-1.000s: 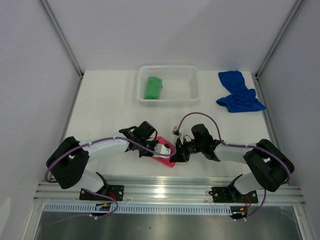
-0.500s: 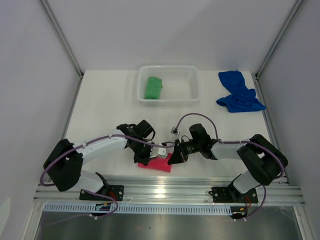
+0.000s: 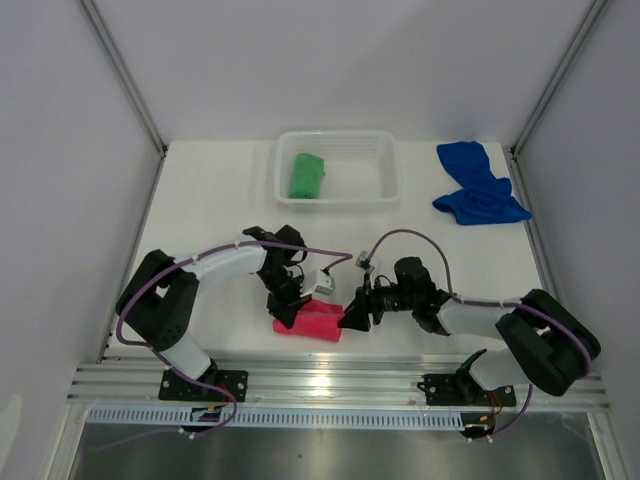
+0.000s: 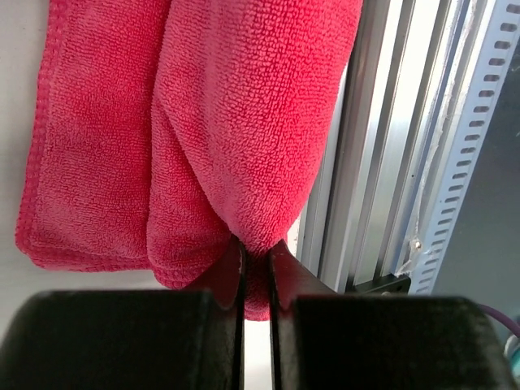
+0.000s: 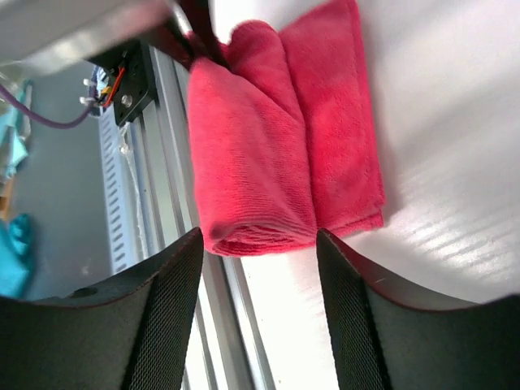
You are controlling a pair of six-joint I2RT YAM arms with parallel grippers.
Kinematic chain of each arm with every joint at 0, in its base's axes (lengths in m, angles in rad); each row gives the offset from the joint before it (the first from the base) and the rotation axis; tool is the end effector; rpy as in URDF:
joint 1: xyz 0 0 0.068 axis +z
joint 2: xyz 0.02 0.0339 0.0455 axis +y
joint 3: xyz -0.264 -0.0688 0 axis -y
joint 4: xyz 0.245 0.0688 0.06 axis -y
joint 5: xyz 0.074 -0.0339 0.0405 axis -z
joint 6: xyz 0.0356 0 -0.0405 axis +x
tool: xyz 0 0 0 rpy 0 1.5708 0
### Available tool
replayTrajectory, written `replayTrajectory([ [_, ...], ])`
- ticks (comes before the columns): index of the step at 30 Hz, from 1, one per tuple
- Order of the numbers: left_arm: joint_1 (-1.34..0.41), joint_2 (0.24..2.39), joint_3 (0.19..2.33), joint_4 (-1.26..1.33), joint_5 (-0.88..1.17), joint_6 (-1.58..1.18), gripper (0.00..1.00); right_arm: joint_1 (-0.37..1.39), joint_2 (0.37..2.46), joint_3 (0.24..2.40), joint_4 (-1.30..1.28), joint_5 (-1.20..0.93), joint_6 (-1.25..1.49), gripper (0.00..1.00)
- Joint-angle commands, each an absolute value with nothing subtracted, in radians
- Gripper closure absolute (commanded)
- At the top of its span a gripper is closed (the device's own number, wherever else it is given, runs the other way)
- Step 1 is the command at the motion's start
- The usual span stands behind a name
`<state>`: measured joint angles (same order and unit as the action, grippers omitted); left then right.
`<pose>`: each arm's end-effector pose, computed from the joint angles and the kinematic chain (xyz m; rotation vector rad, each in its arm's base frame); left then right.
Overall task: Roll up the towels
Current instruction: Roll the towel
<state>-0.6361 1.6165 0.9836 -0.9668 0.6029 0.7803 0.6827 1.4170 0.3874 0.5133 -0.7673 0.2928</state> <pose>0.1989 -0.1719 0.1774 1.9316 2.2760 -0.9289 0.1736 0.1730 0.1461 -0.9207 2.0301 1.3659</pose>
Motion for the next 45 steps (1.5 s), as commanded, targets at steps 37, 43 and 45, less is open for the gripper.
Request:
replayTrajectory([
  [37, -0.589, 1.559, 0.996, -0.96, 0.646, 0.796, 0.99, 0.934, 1.114, 0.223, 0.81, -0.217, -0.014, 0.01],
  [43, -0.588, 1.566, 0.989, -0.959, 0.65, 0.801, 0.99, 0.855, 1.17, 0.253, 0.859, -0.411, 0.018, 0.01],
  [45, -0.589, 1.571, 0.991, -0.957, 0.65, 0.801, 0.99, 0.853, 1.212, 0.268, 0.873, -0.439, 0.041, 0.01],
])
